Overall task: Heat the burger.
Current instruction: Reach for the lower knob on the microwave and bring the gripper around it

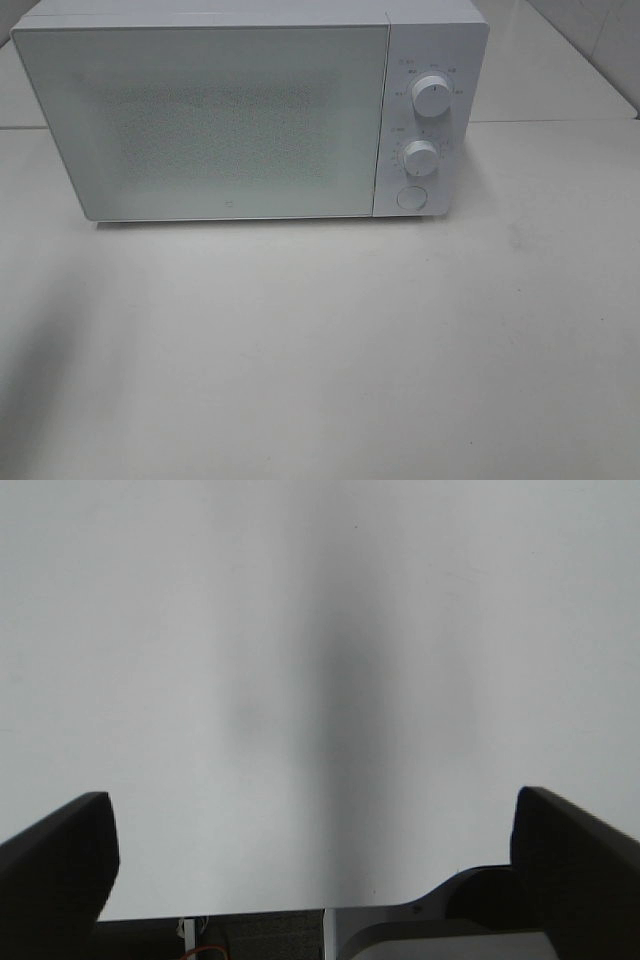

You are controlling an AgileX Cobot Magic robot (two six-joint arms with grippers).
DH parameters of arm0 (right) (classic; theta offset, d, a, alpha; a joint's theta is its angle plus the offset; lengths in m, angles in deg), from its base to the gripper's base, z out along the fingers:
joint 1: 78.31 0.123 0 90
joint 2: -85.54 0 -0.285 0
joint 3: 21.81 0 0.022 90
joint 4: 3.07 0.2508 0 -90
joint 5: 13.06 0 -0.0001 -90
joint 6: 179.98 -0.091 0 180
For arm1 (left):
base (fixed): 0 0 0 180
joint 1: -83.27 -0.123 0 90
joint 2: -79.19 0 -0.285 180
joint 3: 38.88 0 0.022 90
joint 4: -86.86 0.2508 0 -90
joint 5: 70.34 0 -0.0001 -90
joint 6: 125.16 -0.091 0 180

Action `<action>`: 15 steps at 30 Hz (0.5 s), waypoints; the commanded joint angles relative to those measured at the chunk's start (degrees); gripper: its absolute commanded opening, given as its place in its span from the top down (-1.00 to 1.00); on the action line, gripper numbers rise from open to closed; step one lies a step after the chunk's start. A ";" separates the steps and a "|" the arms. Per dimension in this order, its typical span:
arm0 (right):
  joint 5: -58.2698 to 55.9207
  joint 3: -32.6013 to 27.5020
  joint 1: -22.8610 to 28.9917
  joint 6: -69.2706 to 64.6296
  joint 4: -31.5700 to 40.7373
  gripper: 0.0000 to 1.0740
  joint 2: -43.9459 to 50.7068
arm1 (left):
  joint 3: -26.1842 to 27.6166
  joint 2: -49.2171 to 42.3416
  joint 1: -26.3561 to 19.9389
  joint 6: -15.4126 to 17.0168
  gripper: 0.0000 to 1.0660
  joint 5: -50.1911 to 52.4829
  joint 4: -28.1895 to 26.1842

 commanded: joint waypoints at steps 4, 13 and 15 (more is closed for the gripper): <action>0.97 -0.17 -0.17 0.00 -0.29 -0.37 1.55 | -9.00 -12.03 -0.63 0.11 -0.89 -1.95 -0.29; 0.97 -0.17 -0.17 0.00 -0.29 -0.37 1.55 | -16.67 -28.48 -0.63 -0.06 -0.89 -1.66 -0.29; 0.97 -0.17 -0.17 0.00 -0.29 -0.37 1.55 | -17.88 -32.09 -0.63 -0.11 -0.89 -1.20 -0.29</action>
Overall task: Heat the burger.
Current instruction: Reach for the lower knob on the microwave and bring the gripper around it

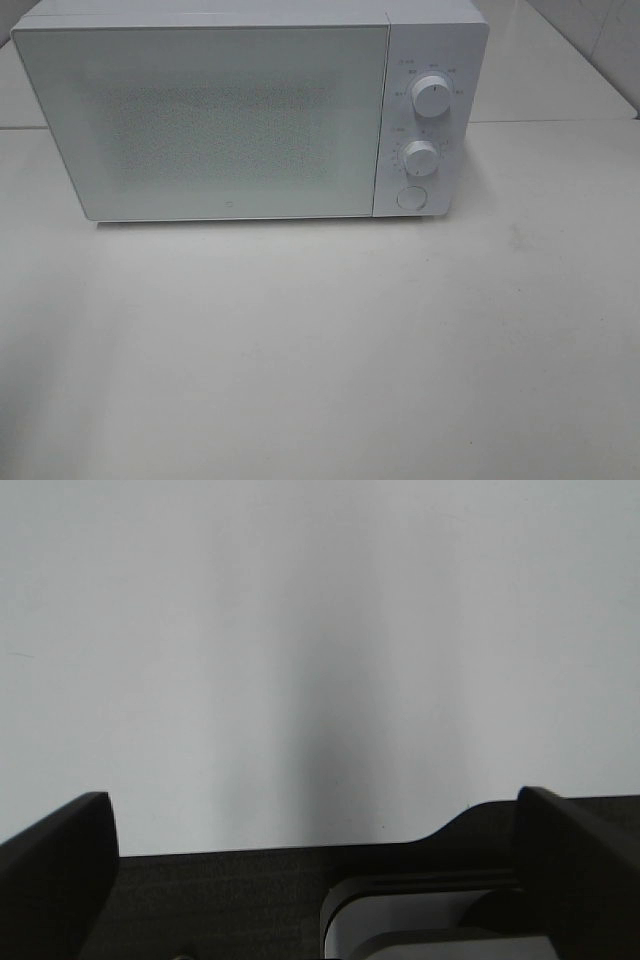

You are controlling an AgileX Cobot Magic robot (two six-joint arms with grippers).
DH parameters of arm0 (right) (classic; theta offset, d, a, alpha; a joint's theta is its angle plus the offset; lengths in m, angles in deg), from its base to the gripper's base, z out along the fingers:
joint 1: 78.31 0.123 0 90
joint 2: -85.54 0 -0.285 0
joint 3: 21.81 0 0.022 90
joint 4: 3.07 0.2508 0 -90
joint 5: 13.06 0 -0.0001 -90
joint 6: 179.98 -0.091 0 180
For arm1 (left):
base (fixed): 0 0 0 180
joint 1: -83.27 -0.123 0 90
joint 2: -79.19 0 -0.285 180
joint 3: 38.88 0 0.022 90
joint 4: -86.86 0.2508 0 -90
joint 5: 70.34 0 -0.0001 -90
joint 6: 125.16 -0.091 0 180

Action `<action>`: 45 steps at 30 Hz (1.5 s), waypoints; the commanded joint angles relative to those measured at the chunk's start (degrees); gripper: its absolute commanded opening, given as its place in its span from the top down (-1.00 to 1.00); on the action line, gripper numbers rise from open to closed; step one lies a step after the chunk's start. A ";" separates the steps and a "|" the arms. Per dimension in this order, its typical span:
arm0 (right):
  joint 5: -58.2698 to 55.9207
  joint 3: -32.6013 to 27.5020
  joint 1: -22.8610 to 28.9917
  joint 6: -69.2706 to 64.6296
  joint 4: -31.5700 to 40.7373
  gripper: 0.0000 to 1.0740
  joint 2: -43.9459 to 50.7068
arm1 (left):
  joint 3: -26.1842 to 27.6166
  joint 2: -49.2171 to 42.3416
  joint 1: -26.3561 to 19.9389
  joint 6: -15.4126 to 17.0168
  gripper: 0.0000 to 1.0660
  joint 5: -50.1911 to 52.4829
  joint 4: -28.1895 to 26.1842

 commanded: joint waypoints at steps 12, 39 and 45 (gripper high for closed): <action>0.97 -0.17 -0.17 -0.06 -0.29 -0.37 1.55 | -8.82 -21.31 -0.17 -0.11 -0.89 4.64 -0.06; 0.97 -0.17 -0.17 -0.06 -0.29 -0.37 1.55 | -8.82 -39.30 -9.51 -0.11 -0.89 4.76 -0.63; 0.97 -0.17 -0.17 -0.06 -0.29 -0.37 1.55 | -8.82 -39.30 -9.51 -0.11 -0.89 4.76 -0.63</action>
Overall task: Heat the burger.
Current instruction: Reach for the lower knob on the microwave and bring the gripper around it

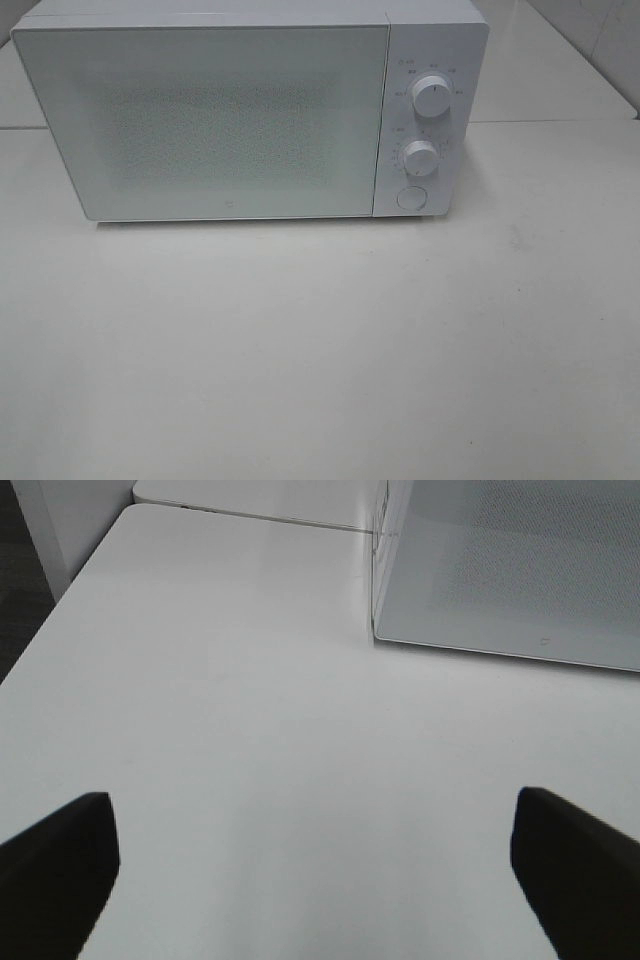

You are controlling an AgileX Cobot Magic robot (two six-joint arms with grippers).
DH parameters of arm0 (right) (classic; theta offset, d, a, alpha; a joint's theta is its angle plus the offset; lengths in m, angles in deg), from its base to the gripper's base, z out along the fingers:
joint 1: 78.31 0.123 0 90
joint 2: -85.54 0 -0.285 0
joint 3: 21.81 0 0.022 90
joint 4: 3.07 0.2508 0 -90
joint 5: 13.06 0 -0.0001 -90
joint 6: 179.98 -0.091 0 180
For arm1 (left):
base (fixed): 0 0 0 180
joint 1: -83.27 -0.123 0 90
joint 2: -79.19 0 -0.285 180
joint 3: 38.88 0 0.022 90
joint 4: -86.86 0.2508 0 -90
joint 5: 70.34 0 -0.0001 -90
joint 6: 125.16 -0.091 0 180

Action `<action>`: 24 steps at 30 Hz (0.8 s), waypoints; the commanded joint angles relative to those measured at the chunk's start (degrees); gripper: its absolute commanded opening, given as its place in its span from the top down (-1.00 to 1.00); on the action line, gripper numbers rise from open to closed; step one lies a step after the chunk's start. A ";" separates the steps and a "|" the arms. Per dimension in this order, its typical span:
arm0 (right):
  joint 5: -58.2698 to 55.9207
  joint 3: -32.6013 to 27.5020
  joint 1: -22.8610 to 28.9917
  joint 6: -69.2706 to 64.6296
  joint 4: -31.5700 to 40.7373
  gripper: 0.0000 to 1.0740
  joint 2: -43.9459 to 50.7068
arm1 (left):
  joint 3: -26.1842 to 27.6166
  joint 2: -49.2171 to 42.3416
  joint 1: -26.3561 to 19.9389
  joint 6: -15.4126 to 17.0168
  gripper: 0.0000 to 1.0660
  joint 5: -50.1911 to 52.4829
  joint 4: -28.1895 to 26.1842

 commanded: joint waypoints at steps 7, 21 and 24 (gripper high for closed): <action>0.97 -0.17 -0.17 -0.06 -0.29 -0.37 1.55 | -0.06 -1.26 -0.17 -0.11 -0.89 0.63 -0.29; 0.97 -0.17 -0.17 -0.06 -0.23 -0.37 1.55 | -0.06 -1.26 -0.17 -0.11 -0.89 0.63 -0.29; 0.97 -0.17 -0.17 -0.06 -0.06 -0.37 1.55 | -0.06 -1.26 -0.17 -0.11 -0.89 0.63 -0.29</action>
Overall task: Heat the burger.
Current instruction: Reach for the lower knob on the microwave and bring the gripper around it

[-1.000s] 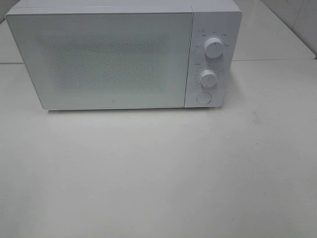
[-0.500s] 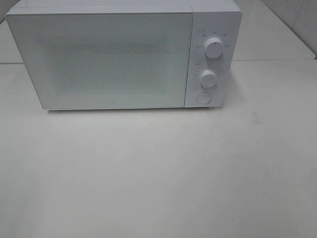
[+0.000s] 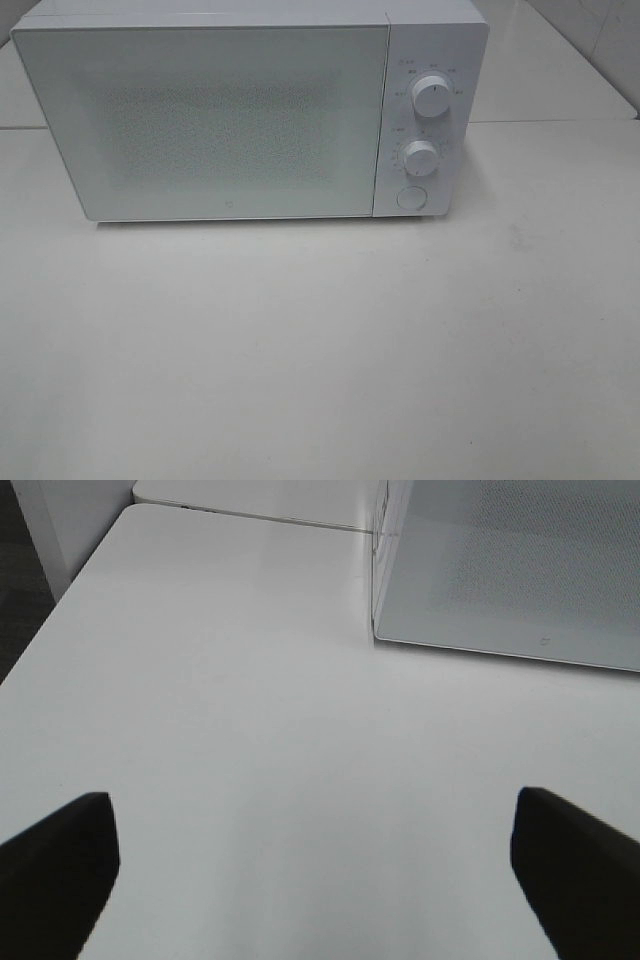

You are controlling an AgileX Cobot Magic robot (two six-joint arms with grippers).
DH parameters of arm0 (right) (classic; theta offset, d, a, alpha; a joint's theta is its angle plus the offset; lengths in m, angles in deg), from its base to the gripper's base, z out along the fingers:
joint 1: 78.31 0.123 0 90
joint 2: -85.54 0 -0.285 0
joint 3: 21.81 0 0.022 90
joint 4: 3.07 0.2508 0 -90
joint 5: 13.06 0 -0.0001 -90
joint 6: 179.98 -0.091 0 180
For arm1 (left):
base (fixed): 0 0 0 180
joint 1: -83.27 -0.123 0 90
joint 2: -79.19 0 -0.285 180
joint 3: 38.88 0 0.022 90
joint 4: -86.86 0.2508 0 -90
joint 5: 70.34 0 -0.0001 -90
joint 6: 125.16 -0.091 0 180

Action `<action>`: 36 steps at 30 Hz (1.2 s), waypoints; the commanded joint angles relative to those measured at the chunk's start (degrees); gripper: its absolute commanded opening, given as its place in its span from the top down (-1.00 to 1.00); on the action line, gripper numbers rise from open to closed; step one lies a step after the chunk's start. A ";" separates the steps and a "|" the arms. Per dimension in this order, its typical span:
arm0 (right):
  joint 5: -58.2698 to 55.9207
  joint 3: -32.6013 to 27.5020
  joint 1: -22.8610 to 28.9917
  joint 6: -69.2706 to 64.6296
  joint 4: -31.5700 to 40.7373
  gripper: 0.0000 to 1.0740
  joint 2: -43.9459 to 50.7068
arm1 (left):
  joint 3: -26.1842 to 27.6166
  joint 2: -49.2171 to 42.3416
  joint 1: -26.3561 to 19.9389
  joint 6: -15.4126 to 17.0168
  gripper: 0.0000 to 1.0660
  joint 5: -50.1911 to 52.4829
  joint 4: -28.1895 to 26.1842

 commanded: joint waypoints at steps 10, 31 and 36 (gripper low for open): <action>1.03 -0.17 -0.17 0.00 0.92 -0.37 1.55 | -0.06 -1.26 -0.17 -0.11 -0.89 0.63 -0.29; 21.72 -0.80 -0.17 -0.06 1.20 -0.37 -16.27 | -0.06 -0.86 -0.17 -0.11 -0.89 0.63 -0.29; 26.59 -1.89 -0.17 -0.06 1.20 -0.37 -20.80 | -0.06 -0.86 -0.17 -0.11 -0.89 0.63 -0.29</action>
